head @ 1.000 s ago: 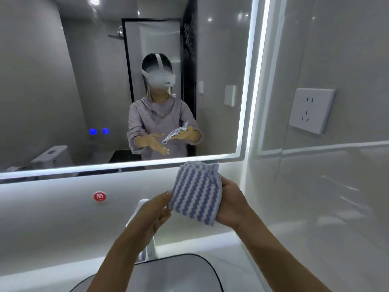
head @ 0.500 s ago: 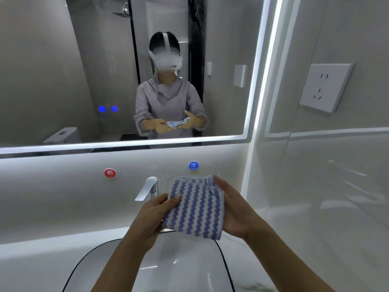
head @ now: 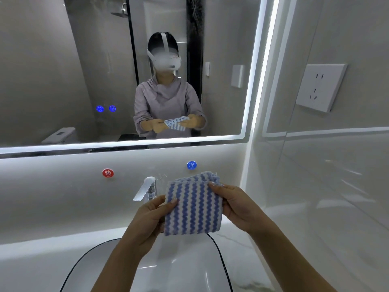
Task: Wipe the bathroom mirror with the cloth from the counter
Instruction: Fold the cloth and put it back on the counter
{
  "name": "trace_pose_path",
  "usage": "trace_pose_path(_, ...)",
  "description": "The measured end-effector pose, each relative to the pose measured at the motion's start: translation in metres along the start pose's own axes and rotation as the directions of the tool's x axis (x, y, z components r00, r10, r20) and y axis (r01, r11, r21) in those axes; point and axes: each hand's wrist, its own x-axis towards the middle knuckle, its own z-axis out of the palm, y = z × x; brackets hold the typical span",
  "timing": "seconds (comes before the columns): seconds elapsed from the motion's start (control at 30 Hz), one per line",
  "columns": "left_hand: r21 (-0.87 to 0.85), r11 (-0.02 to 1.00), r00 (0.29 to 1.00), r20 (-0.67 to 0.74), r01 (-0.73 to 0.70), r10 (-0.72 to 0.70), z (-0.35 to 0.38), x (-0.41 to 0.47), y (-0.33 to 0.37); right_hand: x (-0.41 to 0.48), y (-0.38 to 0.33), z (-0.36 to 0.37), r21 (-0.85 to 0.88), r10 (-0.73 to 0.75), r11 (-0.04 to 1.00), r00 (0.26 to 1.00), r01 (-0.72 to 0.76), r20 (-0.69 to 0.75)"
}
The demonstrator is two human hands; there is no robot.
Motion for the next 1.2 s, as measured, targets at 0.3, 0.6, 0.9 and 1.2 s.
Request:
trace_pose_path(0.3,-0.068,0.994,0.995,-0.043,-0.090,0.087,-0.001,0.001,0.002,-0.013,0.030,0.001,0.052,0.108,0.992,0.983,-0.117,0.149)
trace_pose_path(0.6,0.108,0.990,0.990,-0.099,-0.088,0.099,-0.012,-0.002,-0.007,-0.015,0.036,0.004,-0.066,-0.015,0.998,1.000,0.016,0.014)
trace_pose_path(0.9,0.238,0.969,0.995,-0.063,-0.065,0.082,-0.022,-0.005,-0.020,-0.020,0.037,0.005,-0.259,-0.103,0.963,0.992,0.080,-0.075)
trace_pose_path(1.2,0.249,0.968,1.000,-0.008,-0.005,0.007,0.008,0.011,-0.058,-0.030,0.058,-0.043,-0.299,-0.067,0.954,0.976,0.002,-0.209)
